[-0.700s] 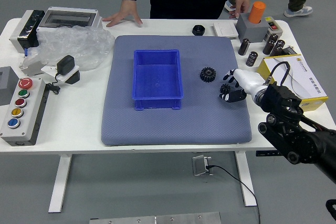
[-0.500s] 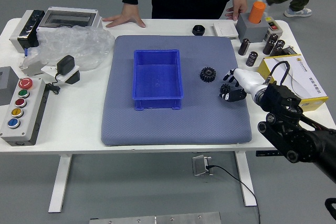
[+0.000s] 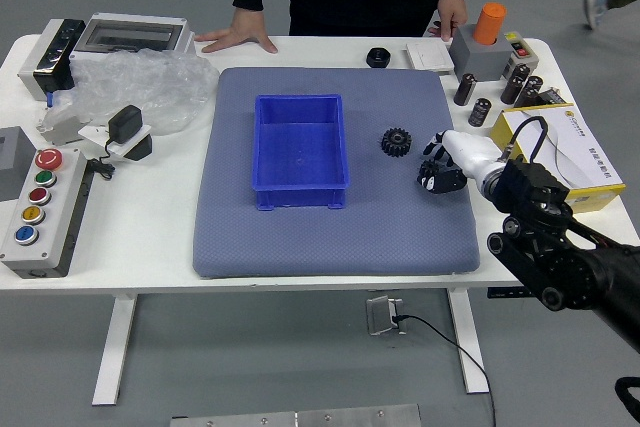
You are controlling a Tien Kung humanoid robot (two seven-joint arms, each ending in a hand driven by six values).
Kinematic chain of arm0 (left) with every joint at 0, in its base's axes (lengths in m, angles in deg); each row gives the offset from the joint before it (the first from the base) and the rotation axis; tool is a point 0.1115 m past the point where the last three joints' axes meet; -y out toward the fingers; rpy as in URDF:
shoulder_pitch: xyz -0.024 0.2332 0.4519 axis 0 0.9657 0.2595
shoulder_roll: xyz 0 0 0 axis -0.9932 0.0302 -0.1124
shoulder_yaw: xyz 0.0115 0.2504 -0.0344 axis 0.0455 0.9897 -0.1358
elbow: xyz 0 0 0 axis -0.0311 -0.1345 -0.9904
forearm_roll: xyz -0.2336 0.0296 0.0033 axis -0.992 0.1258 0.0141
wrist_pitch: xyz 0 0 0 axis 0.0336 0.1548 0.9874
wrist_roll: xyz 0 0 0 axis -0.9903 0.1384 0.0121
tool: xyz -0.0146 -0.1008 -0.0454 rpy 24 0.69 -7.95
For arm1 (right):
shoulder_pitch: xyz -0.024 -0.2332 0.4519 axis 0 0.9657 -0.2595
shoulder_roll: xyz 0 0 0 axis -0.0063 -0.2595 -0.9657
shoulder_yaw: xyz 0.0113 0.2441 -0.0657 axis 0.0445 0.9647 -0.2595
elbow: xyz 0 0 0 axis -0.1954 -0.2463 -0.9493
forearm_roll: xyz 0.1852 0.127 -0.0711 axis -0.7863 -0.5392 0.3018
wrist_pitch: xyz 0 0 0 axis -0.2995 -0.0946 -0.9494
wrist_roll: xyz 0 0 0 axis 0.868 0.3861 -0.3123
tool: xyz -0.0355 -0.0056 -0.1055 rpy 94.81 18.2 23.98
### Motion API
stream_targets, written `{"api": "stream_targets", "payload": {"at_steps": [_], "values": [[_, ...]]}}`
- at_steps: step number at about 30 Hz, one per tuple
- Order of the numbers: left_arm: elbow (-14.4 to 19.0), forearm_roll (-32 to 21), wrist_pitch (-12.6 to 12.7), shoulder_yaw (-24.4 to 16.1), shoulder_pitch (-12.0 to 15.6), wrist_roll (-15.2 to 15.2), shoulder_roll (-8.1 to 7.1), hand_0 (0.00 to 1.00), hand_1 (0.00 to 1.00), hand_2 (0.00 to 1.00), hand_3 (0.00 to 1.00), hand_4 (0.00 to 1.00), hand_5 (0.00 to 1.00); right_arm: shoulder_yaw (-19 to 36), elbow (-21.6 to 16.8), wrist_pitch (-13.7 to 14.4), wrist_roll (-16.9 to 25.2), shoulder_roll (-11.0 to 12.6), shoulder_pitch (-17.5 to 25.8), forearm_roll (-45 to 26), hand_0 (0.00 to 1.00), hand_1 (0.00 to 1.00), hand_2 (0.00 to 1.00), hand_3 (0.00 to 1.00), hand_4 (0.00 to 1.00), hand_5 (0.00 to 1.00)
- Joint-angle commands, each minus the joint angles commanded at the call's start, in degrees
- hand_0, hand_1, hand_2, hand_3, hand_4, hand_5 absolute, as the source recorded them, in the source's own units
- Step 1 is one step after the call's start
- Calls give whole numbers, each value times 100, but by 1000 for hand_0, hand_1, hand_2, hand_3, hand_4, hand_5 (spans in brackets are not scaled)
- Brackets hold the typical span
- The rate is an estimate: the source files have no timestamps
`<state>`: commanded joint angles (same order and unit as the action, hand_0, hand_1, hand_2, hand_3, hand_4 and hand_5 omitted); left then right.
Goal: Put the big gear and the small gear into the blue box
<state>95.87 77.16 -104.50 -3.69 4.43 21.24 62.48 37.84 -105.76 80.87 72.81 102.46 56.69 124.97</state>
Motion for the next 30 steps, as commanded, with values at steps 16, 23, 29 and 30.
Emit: {"api": "stream_targets", "payload": {"at_steps": [16, 23, 29, 30], "values": [[0, -19, -4, 12, 6, 1, 9, 859, 831, 844, 875, 778, 316, -33, -9, 91, 1, -4, 56, 215, 652, 518, 549, 631, 802, 139], [0, -33, -5, 21, 9, 0, 12, 859, 832, 843, 875, 778, 315, -39, -15, 181, 22, -11, 75, 350, 658, 508, 522, 613, 817, 64], [0, -34, -6, 22, 11, 2, 14, 859, 832, 841, 875, 778, 316, -42, -20, 211, 11, -20, 105, 447, 656, 503, 515, 609, 812, 36], [0, -34, -6, 22, 12, 2, 15, 859, 832, 841, 875, 778, 316, -45, -21, 221, 8, -22, 111, 464, 656, 503, 515, 609, 812, 36]]}}
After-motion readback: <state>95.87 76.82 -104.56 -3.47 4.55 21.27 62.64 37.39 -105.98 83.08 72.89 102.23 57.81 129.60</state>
